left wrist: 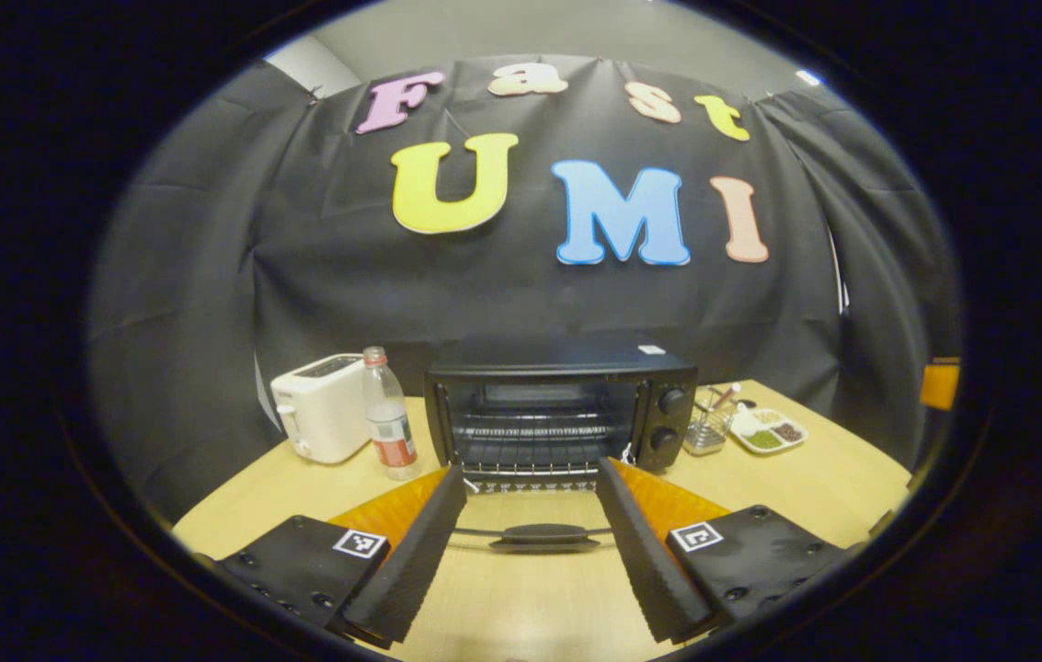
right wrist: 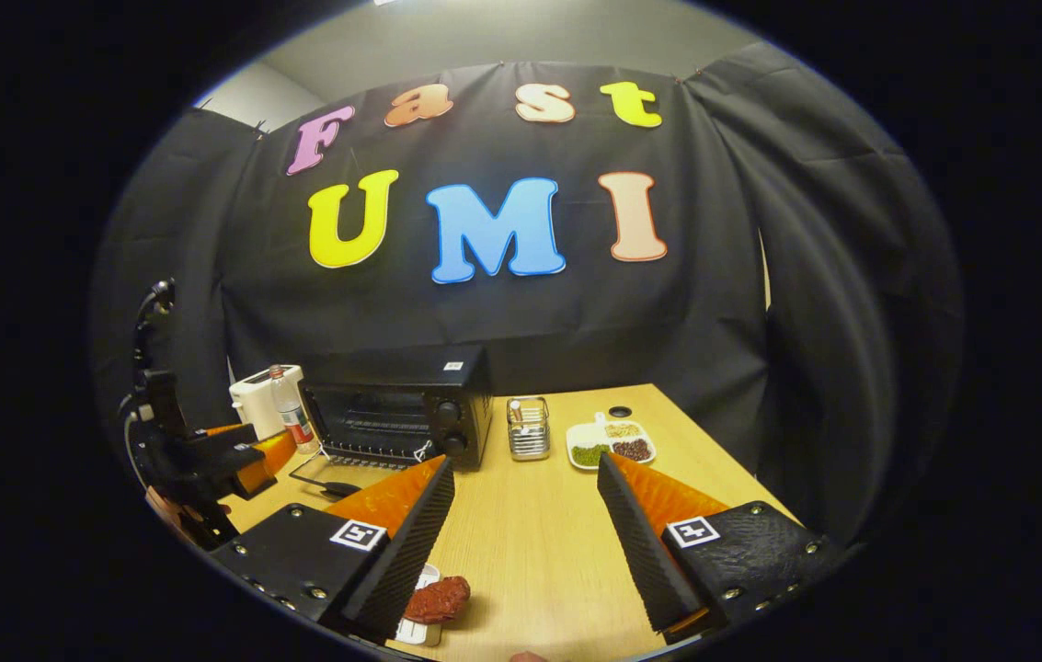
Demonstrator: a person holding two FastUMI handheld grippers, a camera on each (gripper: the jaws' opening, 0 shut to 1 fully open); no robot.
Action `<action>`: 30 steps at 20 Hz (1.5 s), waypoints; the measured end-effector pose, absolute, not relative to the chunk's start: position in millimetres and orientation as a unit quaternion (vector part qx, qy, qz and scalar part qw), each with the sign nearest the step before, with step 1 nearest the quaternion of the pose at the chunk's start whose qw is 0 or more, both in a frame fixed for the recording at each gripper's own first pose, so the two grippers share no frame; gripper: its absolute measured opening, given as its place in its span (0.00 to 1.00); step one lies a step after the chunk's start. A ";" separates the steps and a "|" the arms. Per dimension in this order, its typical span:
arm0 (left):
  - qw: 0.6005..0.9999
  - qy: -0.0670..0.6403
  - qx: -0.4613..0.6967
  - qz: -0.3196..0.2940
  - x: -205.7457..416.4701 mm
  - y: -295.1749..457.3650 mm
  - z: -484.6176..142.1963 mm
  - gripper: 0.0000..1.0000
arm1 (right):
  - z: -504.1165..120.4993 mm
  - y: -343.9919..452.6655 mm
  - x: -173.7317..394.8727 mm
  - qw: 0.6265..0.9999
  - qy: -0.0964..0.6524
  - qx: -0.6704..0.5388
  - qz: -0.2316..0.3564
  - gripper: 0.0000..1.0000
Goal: Open the electric oven with the left hand, put the food in, and close the electric oven.
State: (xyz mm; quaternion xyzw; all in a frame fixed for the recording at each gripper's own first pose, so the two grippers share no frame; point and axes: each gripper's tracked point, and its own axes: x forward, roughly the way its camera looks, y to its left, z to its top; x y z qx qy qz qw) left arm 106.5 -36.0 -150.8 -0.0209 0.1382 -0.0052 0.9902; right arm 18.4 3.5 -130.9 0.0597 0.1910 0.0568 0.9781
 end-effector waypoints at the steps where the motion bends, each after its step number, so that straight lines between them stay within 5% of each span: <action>1: 0.992 0.127 -0.022 -0.003 100.5 -34.2 -137.8 0.93 | -137.9 5.7 18.3 0.975 0.201 0.069 0.063 0.95; 10: 0.997 0.078 -0.011 0.023 51.3 -17.8 -70.9 1.00 | -205.0 37.3 7.2 0.918 0.330 0.189 0.112 0.96; 22: 0.993 0.078 -0.015 0.085 19.3 26.6 -69.6 1.00 | -279.5 87.1 -41.1 0.801 0.488 0.310 0.154 0.96; 23: 0.993 0.080 -0.015 0.087 18.0 28.1 -71.3 1.00 | -285.2 89.2 -43.3 0.792 0.498 0.320 0.148 0.92; 25: 0.993 0.082 -0.013 0.088 16.0 31.8 -72.5 1.00 | -291.4 95.0 -51.5 0.770 0.516 0.348 0.142 0.70; 27: 0.992 0.084 -0.014 0.091 15.0 35.5 -73.2 1.00 | -293.0 99.7 -55.9 0.751 0.527 0.371 0.142 0.66; 29: 0.992 0.087 -0.015 0.092 15.7 37.9 -75.7 1.00 | -287.5 93.0 -56.2 0.748 0.530 0.379 0.126 0.53; 30: 0.992 0.087 -0.016 0.093 16.6 39.0 -75.1 0.97 | -295.3 100.2 -56.4 0.746 0.533 0.377 0.132 0.29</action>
